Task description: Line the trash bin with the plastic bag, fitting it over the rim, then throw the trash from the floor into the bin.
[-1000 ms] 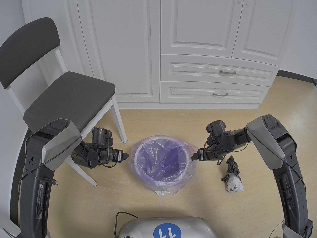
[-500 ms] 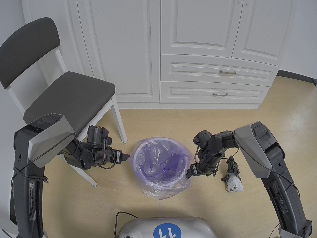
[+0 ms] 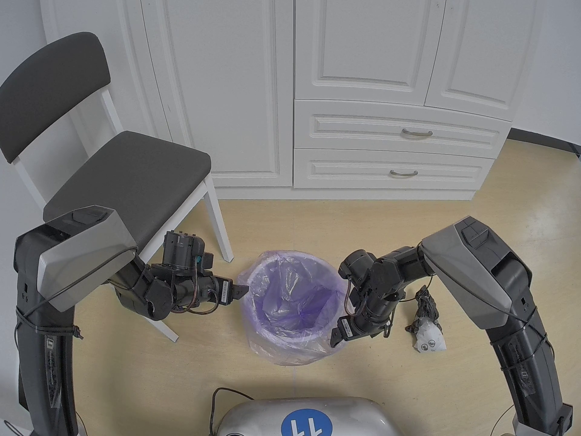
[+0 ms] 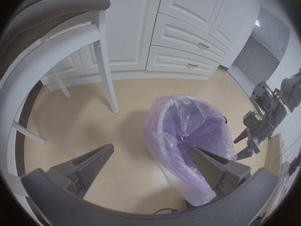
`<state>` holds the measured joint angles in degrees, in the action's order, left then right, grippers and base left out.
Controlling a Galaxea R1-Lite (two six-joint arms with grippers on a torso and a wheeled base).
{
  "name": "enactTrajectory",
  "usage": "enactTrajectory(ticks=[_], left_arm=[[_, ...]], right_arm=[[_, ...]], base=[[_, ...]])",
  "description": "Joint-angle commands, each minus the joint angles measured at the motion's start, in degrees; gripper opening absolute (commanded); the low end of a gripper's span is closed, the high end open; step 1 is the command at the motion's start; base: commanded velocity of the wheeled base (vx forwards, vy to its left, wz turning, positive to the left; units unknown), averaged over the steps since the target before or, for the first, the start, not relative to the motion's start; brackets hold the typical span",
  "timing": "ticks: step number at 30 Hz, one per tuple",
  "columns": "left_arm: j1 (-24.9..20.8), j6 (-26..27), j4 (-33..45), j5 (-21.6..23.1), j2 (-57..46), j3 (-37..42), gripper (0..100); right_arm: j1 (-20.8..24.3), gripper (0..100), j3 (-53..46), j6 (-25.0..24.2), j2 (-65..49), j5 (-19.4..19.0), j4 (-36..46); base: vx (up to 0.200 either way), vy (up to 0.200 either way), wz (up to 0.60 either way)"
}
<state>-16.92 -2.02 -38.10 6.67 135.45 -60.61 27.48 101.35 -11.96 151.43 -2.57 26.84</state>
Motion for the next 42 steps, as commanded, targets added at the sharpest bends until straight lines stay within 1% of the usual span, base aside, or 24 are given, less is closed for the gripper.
enactTrajectory(ticks=[1,2,4,5,6,7,8,10,12,14,15,17,24,29,37,42], left_arm=[[-1.4,0.0,0.0,-0.1,-1.0,0.9,100],[-1.6,0.1,1.0,0.2,-0.9,-0.1,100],[-1.6,0.2,2.8,0.7,-0.7,-1.4,100],[-1.6,0.7,6.3,2.2,-0.6,-3.3,100],[-1.4,2.1,8.7,3.5,-0.6,-4.1,100],[-1.0,4.7,11.1,5.2,-0.6,-4.9,100],[-0.5,7.7,13.2,7.0,-0.3,-5.8,100],[1.0,12.2,16.5,9.2,0.6,-8.3,100],[1.7,14.3,18.7,10.1,2.4,-10.9,100],[2.1,14.9,20.3,10.6,4.4,-13.7,100],[2.1,14.9,20.3,10.6,4.4,-13.7,100],[2.3,15.7,20.8,10.6,6.9,-16.6,100],[2.0,15.6,20.8,10.6,8.7,-17.8,100],[2.0,15.6,20.7,10.5,8.8,-17.0,100],[3.5,16.0,20.3,10.3,7.9,-14.5,100],[4.4,15.9,19.8,10.6,5.0,-9.5,100]], right_arm=[[1.2,100,-11.8,-0.1,-7.5,-0.1,-6.6],[1.6,100,-17.1,-0.1,-9.6,-0.1,-10.9],[2.0,100,-20.4,-0.1,-11.0,-0.1,-13.7],[2.1,100,-25.4,0.1,-13.3,-0.2,-17.9],[2.1,100,-28.5,0.4,-15.0,-0.3,-20.8],[2.0,100,-31.6,0.5,-16.9,-0.6,-23.9],[1.9,100,-34.6,0.5,-18.5,-1.2,-27.3],[1.7,100,-39.4,0.6,-21.3,-3.1,-33.7],[1.6,100,-43.7,0.7,-23.6,-4.2,-39.2],[1.8,100,-46.4,0.9,-24.5,-4.3,-43.1],[1.8,100,-46.4,0.9,-24.5,-4.3,-43.1],[1.5,100,-47.3,0.8,-25.5,-4.2,-45.6],[0.8,100,-46.8,0.8,-25.3,-3.9,-45.7],[0.4,100,-46.8,0.8,-26.1,-3.8,-45.8],[-0.4,100,-46.7,0.8,-26.5,-3.8,-45.8],[-0.8,100,-46.5,0.8,-27.0,-3.8,-46.1]], base=[[0.0,0.0,0.0],[0.0,0.0,0.0],[0.0,0.0,0.0],[0.0,0.0,0.0],[0.0,0.0,0.0],[0.0,0.0,0.0],[0.0,0.0,0.0],[0.0,0.0,0.0],[0.0,0.0,0.0],[0.0,0.0,0.0],[0.0,0.0,0.0],[0.0,0.0,0.0],[0.0,0.0,0.0],[0.0,0.0,0.0],[0.0,0.0,0.0],[0.0,0.0,0.0]])
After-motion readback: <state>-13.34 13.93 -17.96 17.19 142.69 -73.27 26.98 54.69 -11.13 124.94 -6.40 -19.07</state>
